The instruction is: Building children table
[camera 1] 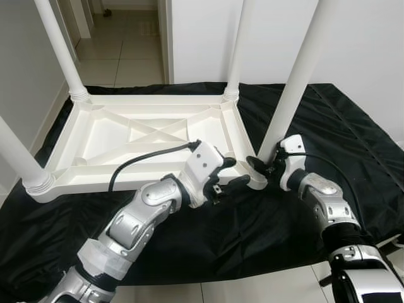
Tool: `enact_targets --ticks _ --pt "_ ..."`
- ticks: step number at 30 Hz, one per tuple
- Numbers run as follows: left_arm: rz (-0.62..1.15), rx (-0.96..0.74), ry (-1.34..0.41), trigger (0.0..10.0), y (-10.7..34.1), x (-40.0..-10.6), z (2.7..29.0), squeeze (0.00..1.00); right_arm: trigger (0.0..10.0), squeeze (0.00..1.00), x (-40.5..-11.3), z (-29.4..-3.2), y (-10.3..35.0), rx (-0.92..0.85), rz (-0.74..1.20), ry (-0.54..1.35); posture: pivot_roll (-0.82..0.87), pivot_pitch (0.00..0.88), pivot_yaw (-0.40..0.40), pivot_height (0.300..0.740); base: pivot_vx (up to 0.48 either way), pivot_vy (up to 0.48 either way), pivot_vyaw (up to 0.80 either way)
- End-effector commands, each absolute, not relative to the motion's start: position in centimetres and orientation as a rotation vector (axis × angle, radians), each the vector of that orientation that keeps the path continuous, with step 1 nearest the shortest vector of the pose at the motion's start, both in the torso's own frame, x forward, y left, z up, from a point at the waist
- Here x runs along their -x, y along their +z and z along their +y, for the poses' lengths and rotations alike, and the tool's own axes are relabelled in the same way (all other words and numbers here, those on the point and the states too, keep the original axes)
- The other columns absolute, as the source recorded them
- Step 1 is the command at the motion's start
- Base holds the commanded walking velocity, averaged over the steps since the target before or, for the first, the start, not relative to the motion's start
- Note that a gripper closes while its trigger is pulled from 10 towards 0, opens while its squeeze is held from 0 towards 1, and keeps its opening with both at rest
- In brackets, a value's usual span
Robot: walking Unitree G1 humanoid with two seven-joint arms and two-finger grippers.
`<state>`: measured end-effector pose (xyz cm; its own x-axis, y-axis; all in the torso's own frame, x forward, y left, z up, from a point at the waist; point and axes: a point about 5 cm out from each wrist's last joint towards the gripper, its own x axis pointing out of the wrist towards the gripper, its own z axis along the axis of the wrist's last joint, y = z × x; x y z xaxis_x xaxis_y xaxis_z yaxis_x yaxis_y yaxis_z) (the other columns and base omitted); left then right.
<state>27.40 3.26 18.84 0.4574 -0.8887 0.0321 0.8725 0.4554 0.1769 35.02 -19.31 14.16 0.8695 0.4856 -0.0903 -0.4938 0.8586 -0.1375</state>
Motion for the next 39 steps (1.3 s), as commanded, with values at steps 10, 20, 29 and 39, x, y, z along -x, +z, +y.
enact_targets --ticks 10,20,29,39 --pt "-0.093 -0.196 -1.123 10.0 17.8 -27.6 3.2 0.0 10.0 0.0 -33.9 -19.3 12.7 0.058 0.096 0.195 -0.09 0.0 0.016 0.74 0.0 0.0 0.0" --pt "-0.09 -0.238 -1.113 10.0 17.6 -28.1 2.8 0.0 10.0 0.0 -31.9 -18.3 12.3 -0.066 0.08 -0.154 -0.12 0.0 0.04 0.74 0.0 0.0 0.0" --pt "-0.091 -0.241 -1.076 10.0 17.8 -29.0 2.7 0.0 10.0 0.0 -29.9 -16.2 13.0 -0.116 0.011 -0.409 -0.14 0.0 0.052 0.74 0.0 0.0 0.0" --pt "-0.105 -0.239 -1.067 10.0 17.8 -29.1 2.9 0.0 10.0 0.33 -29.5 -17.0 13.1 -0.116 0.013 -0.442 -0.14 0.0 0.043 0.74 0.0 0.0 0.0"
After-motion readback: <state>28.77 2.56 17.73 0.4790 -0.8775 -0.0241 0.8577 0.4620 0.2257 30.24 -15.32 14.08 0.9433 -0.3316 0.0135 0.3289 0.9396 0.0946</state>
